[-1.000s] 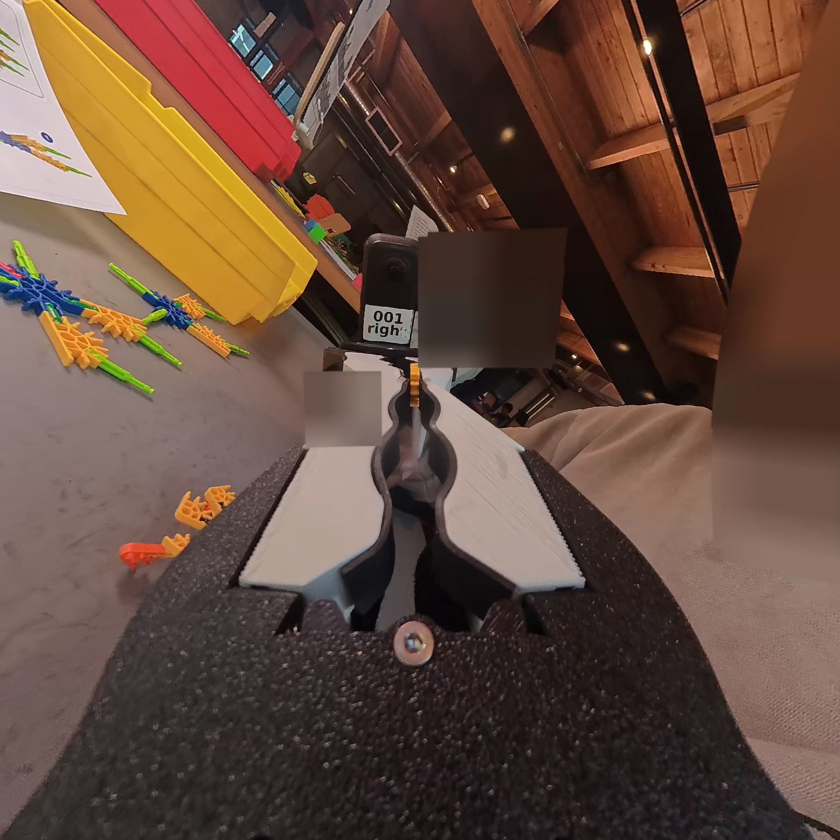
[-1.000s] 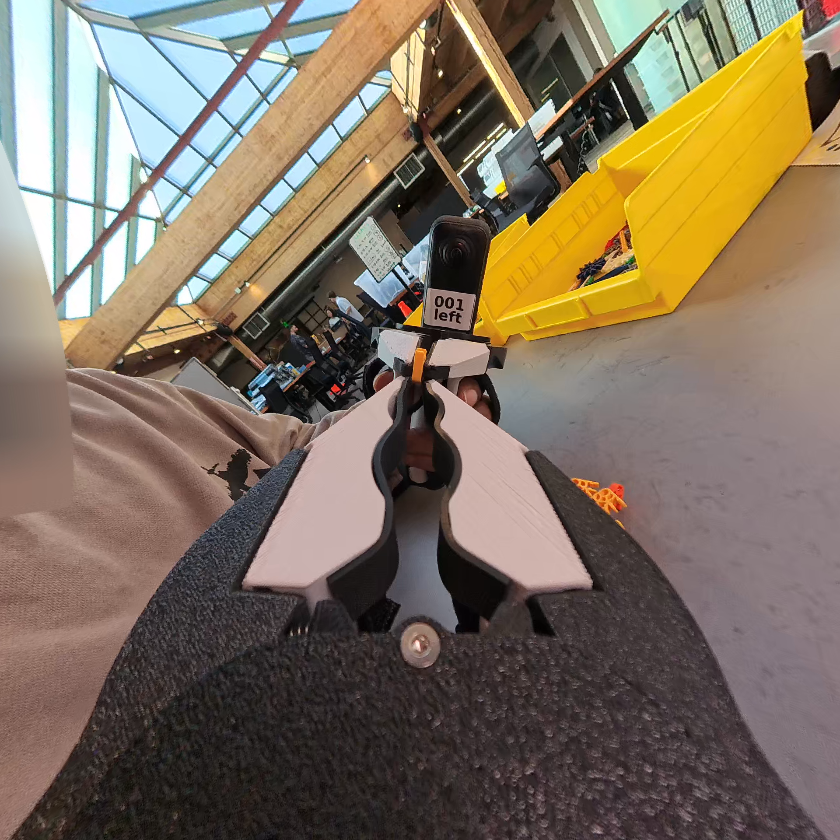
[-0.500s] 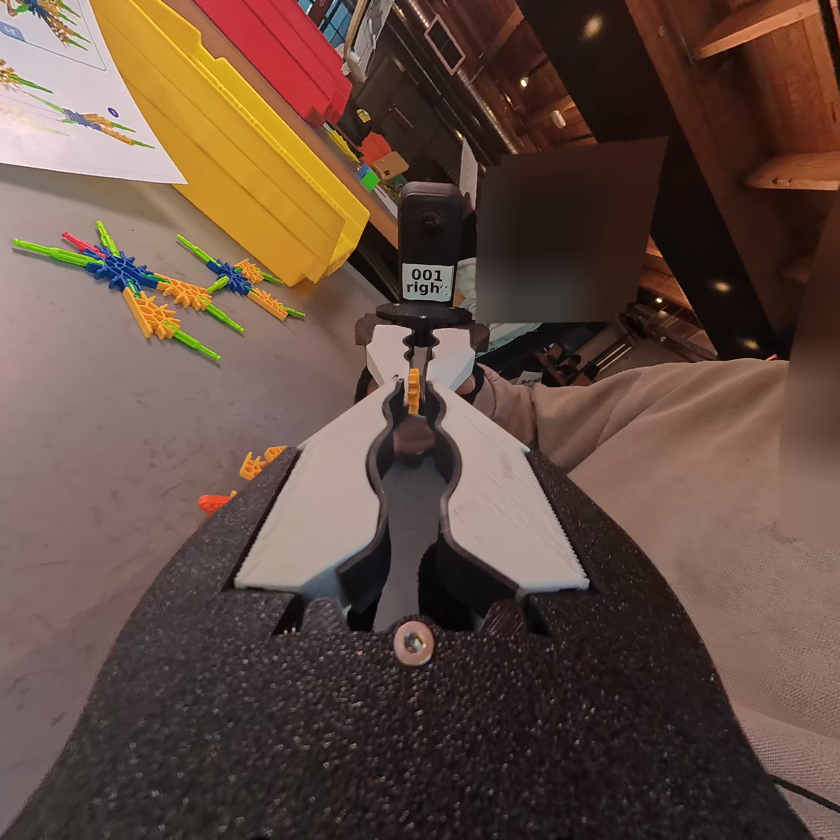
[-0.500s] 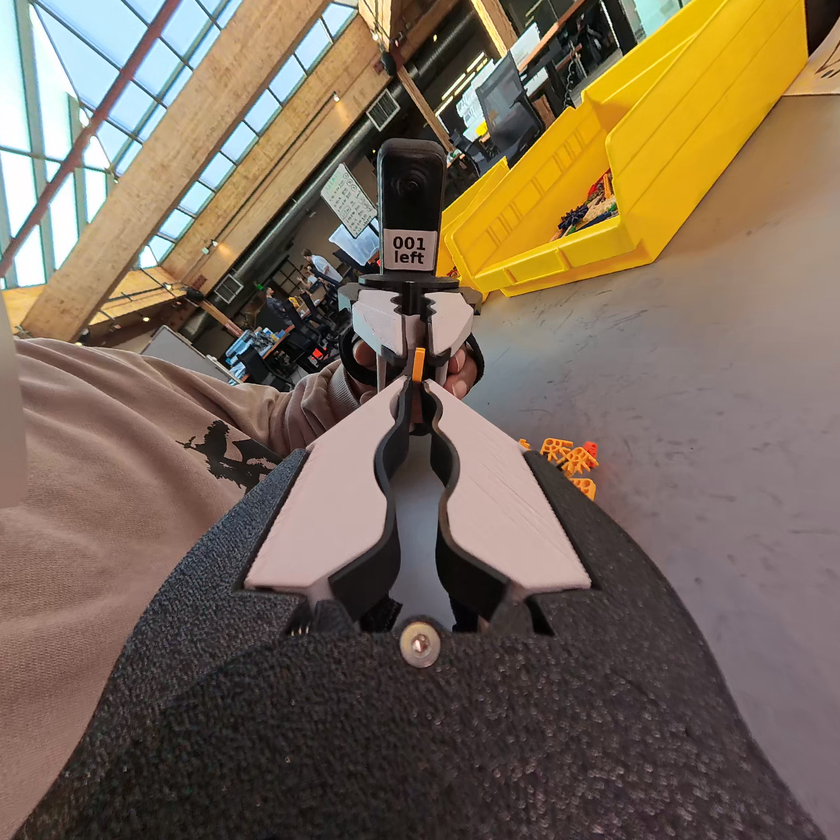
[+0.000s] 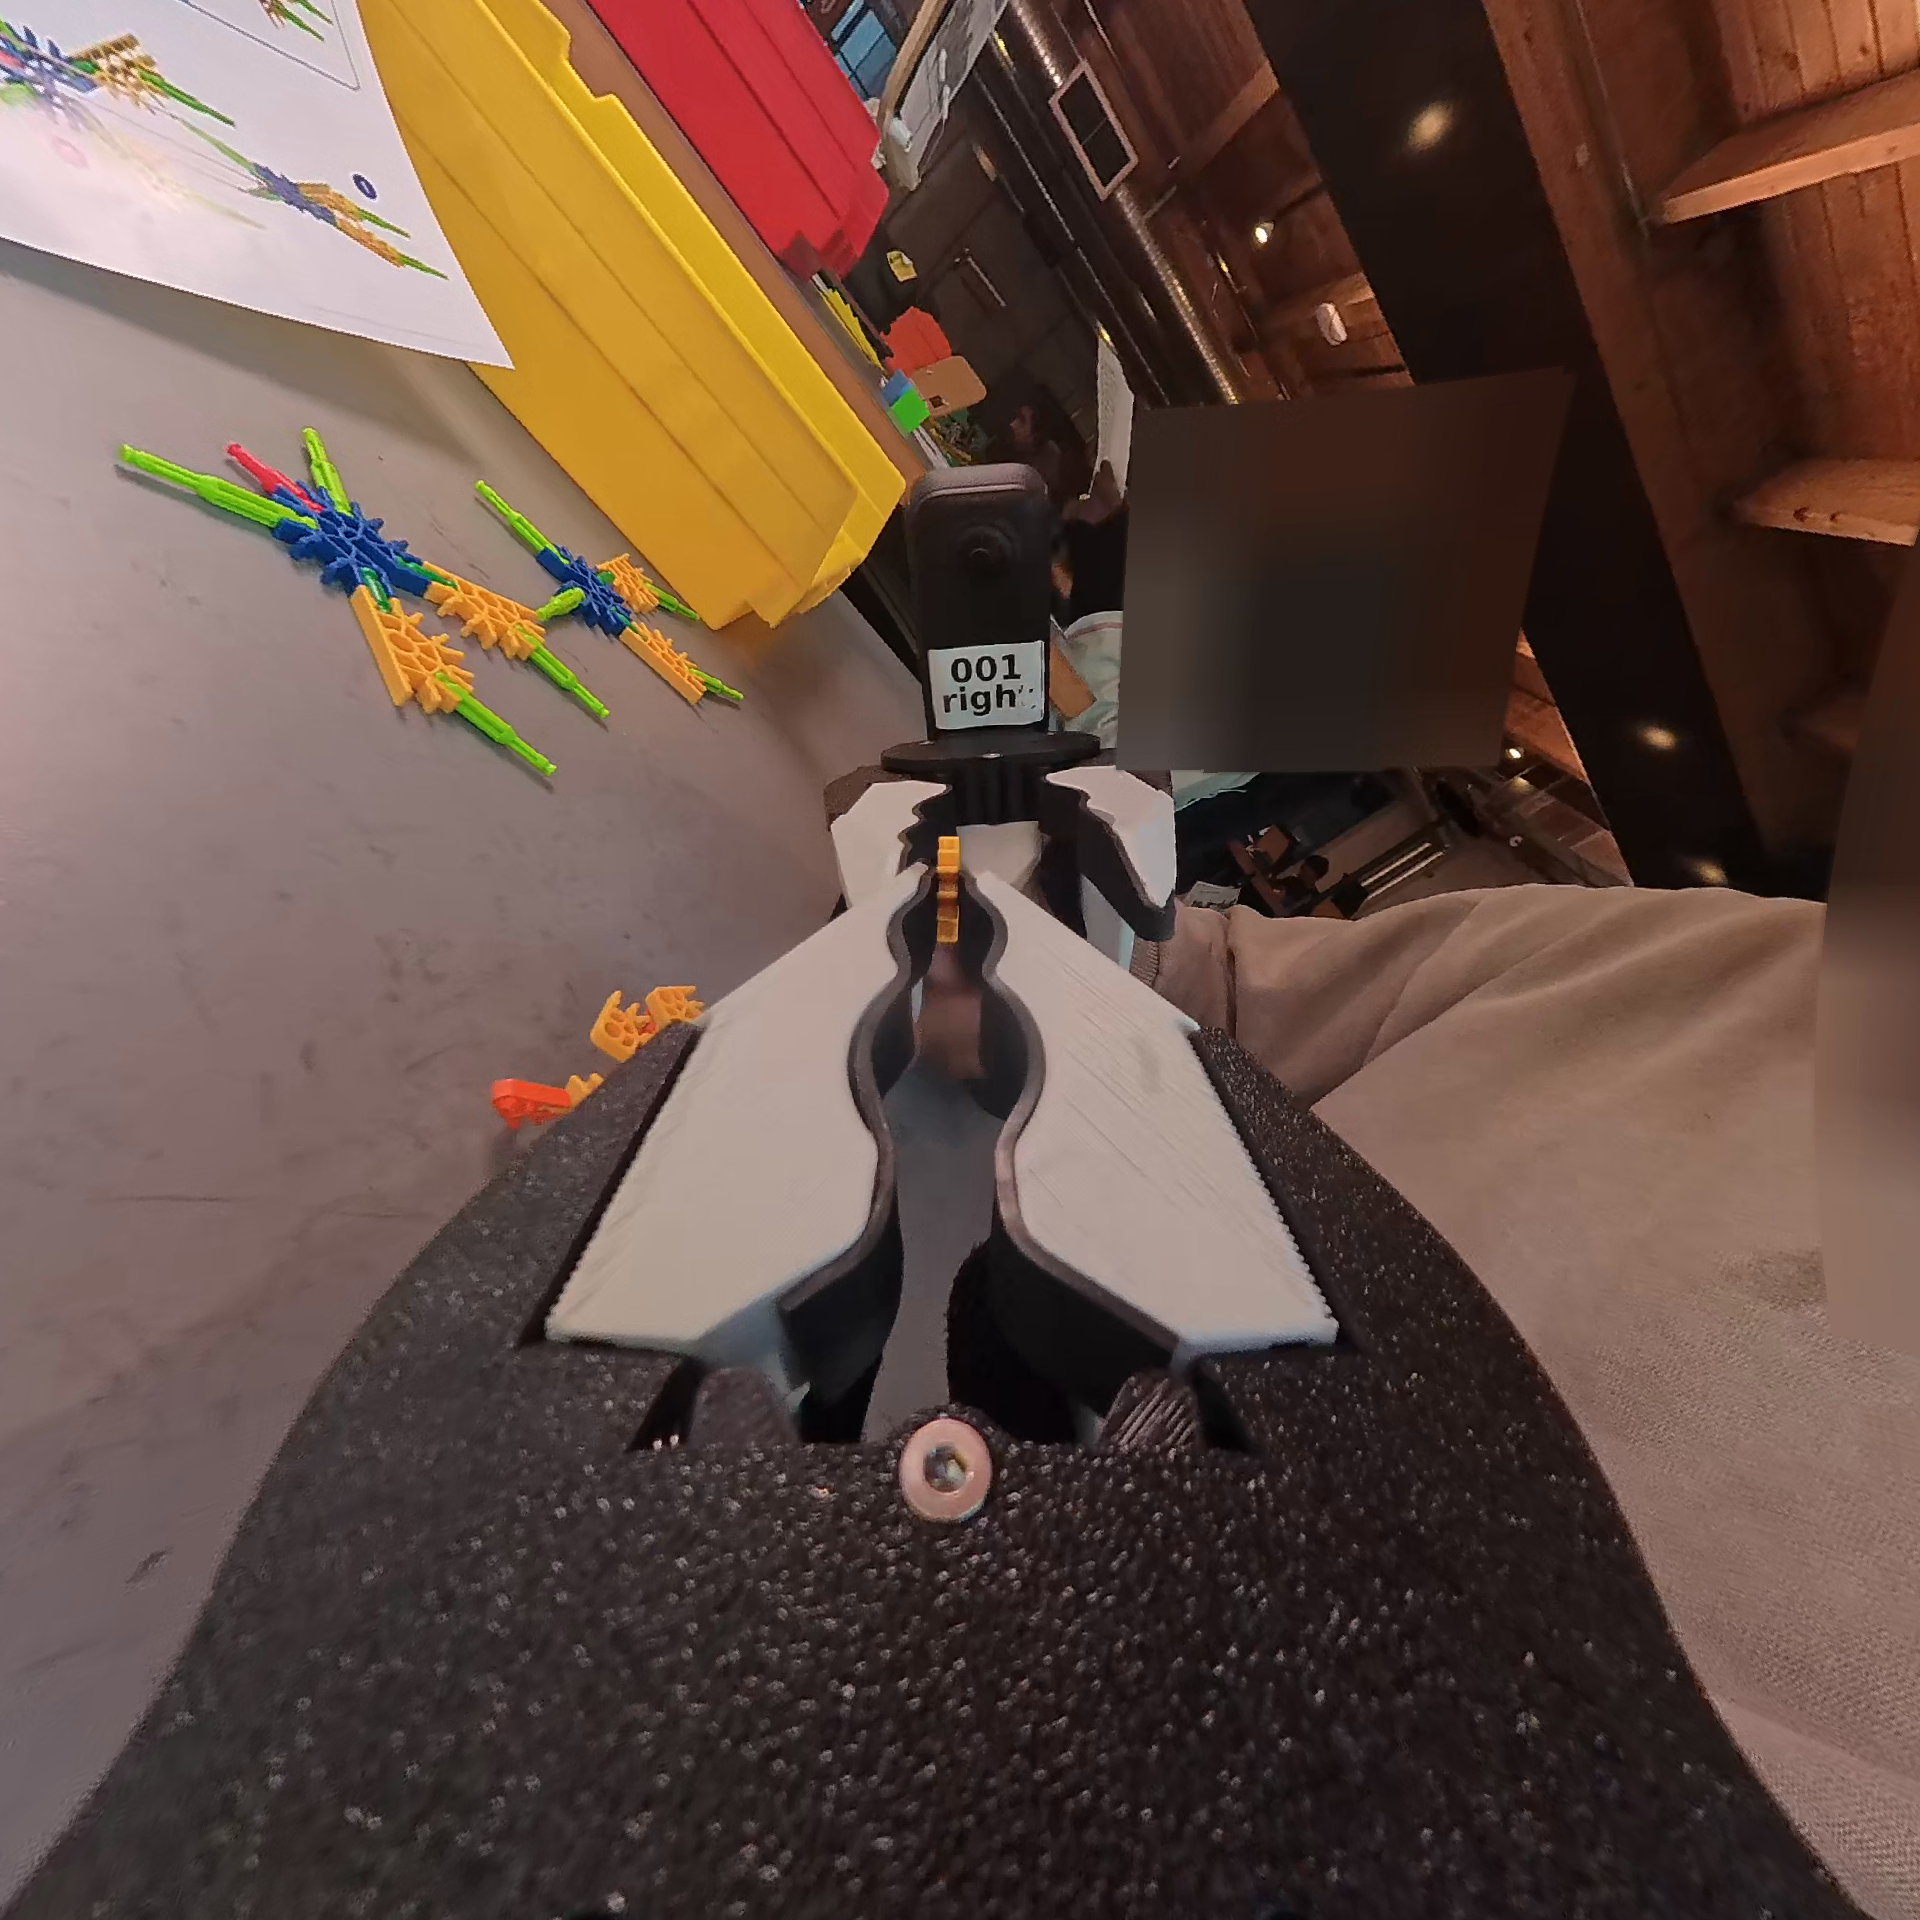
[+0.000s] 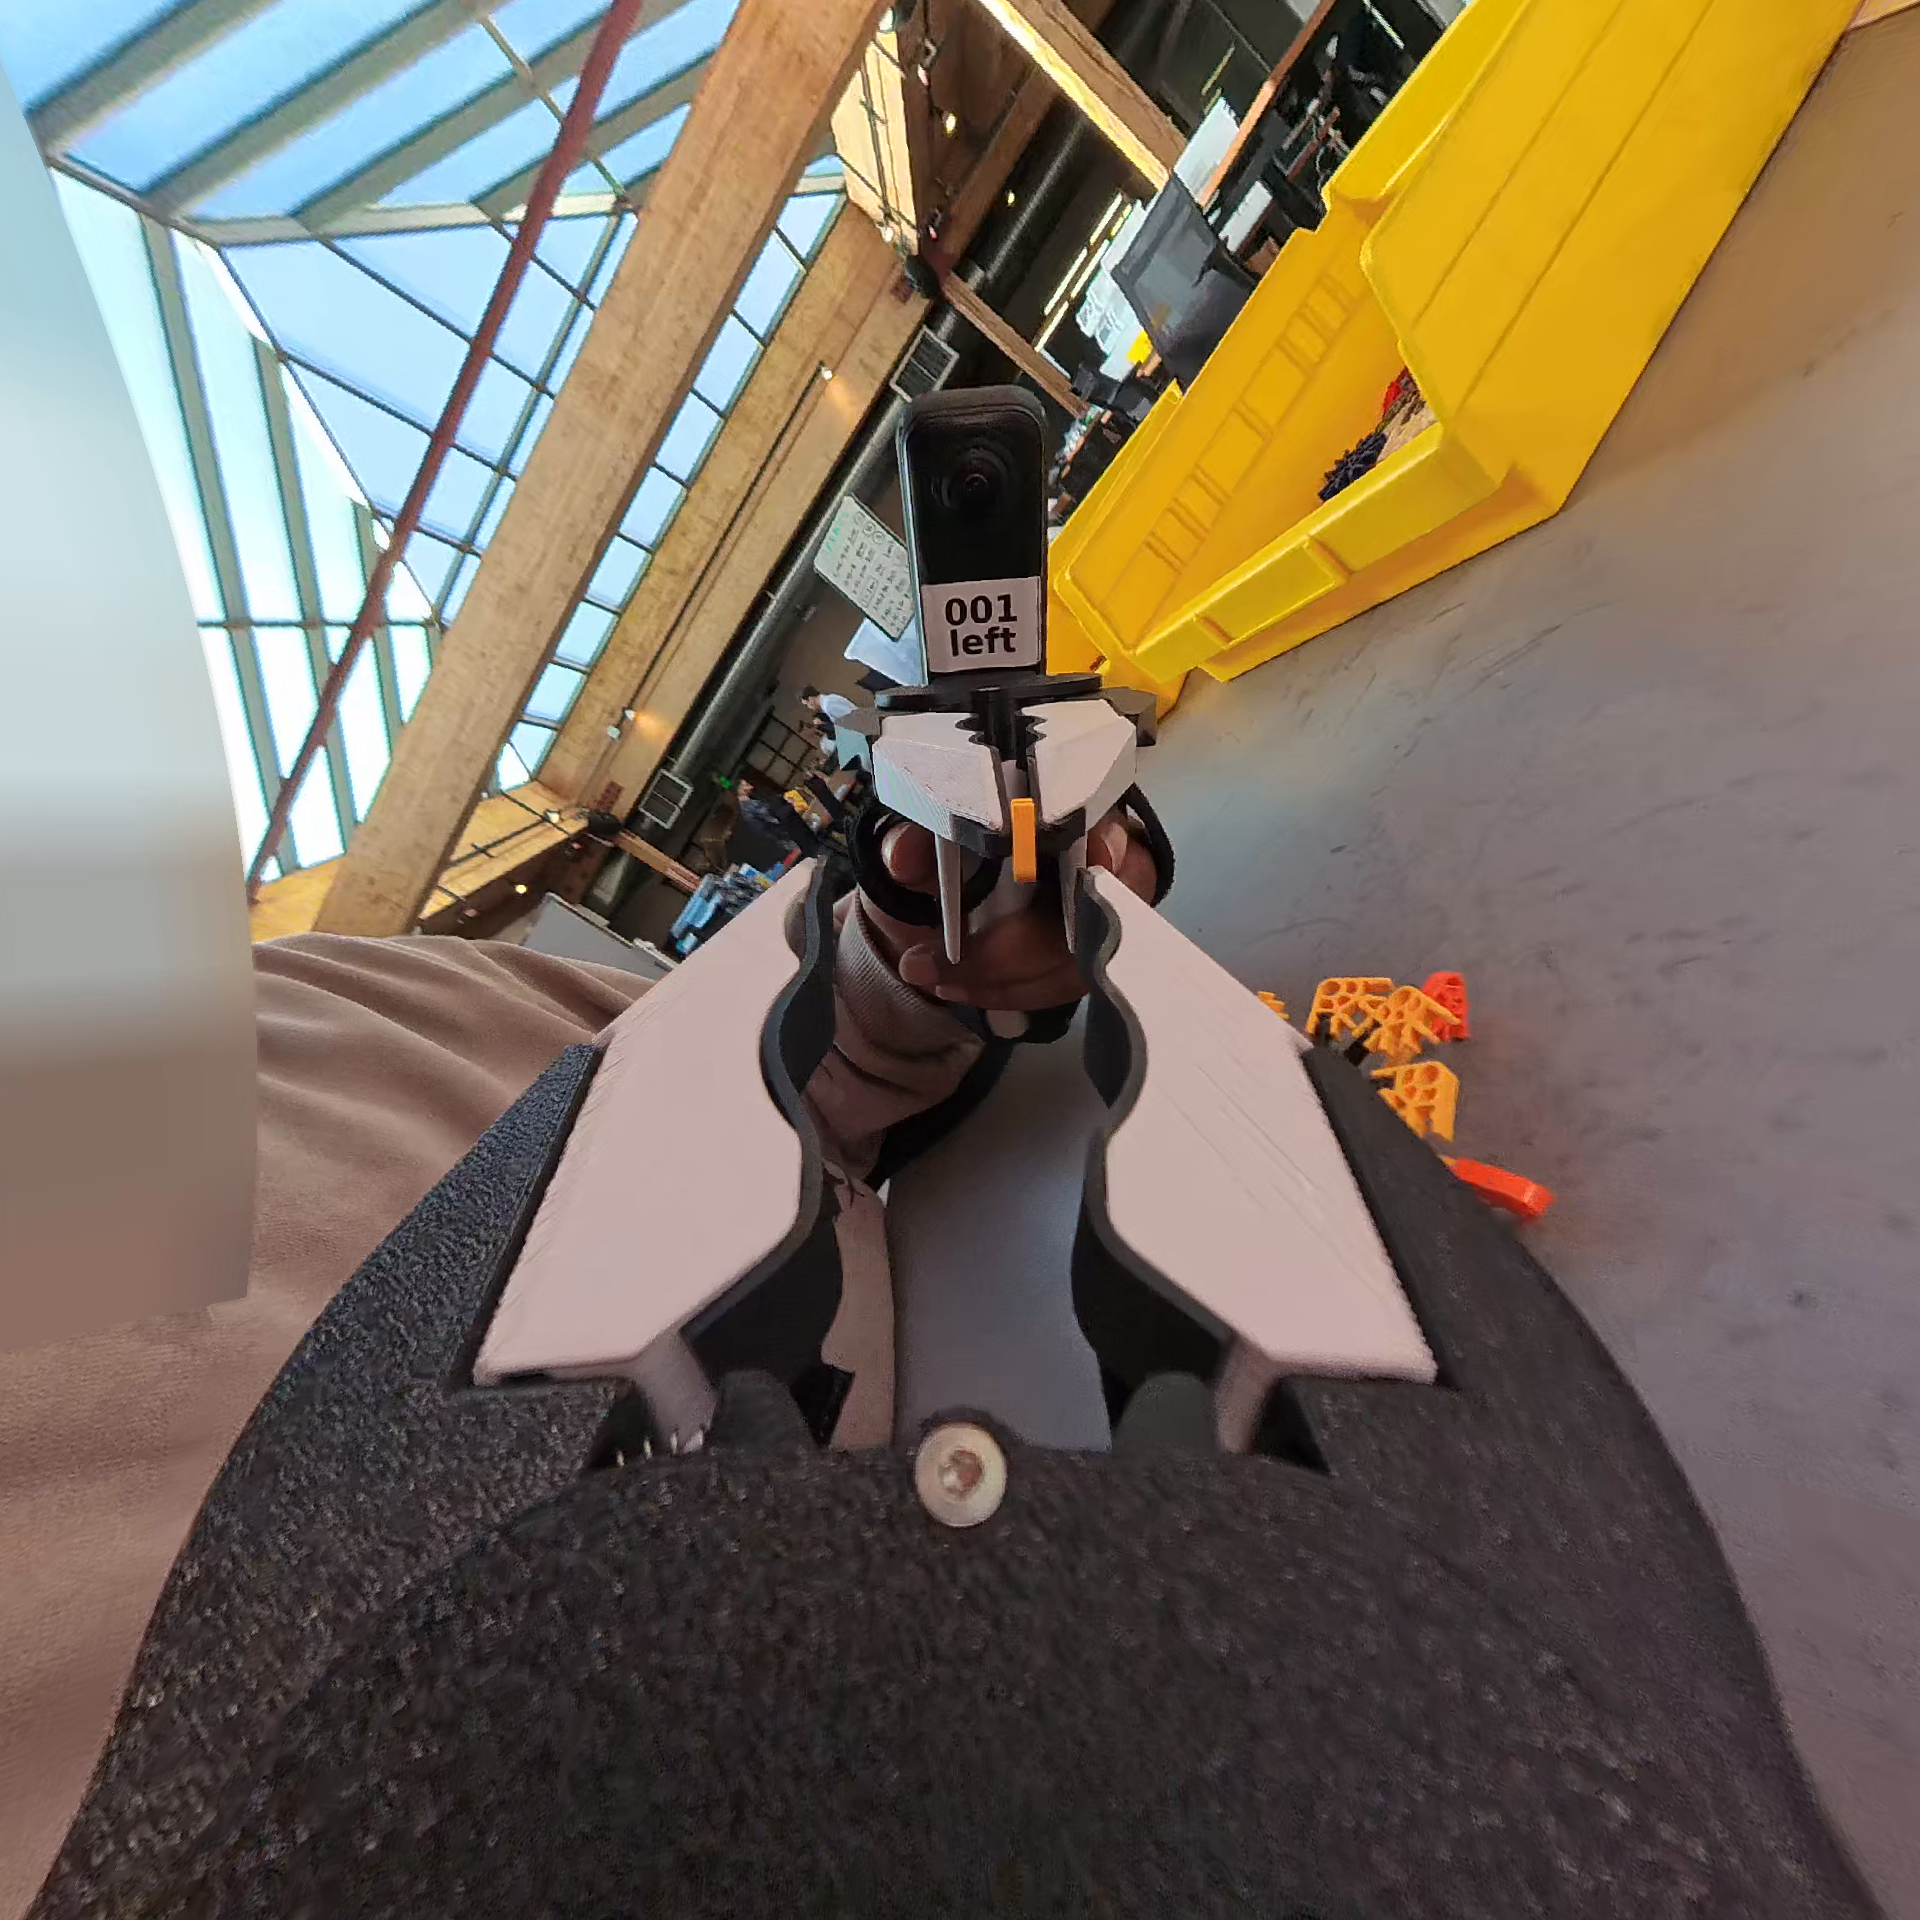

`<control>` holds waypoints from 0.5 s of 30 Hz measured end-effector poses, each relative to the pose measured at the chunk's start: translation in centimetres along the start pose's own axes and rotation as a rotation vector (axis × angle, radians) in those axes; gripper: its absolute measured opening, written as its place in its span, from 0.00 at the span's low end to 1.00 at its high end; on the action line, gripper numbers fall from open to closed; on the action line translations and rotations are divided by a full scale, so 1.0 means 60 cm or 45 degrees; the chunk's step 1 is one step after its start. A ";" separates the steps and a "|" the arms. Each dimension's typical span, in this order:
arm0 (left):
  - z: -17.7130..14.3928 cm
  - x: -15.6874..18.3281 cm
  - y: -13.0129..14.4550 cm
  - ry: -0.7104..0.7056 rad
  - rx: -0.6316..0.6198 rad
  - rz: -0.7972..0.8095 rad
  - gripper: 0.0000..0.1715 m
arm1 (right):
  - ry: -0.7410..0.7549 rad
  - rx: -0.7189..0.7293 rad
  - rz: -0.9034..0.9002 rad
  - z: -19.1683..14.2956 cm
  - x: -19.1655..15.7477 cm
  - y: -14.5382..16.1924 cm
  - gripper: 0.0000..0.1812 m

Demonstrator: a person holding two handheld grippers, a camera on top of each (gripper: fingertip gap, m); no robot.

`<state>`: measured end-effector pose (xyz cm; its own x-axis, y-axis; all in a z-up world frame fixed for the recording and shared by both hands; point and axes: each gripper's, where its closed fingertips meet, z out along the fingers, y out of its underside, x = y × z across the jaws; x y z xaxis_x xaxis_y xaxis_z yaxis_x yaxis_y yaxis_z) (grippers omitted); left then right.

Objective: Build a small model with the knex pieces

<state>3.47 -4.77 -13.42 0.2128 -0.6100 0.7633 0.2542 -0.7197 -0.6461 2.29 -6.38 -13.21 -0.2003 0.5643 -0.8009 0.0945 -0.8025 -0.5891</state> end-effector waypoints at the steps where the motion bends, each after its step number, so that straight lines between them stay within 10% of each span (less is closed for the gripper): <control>1: 0.001 0.000 0.002 -0.002 -0.011 -0.001 0.02 | -0.025 0.017 0.050 0.002 -0.002 0.001 0.26; 15: -0.004 -0.035 0.018 -0.283 -0.125 0.133 0.04 | -0.106 0.101 0.363 0.006 0.009 -0.003 0.30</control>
<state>3.04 -4.35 -15.69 0.4377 -0.6026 0.6673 0.1294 -0.6923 -0.7099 1.82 -5.98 -13.51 -0.2563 0.2993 -0.9191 0.0827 -0.9406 -0.3294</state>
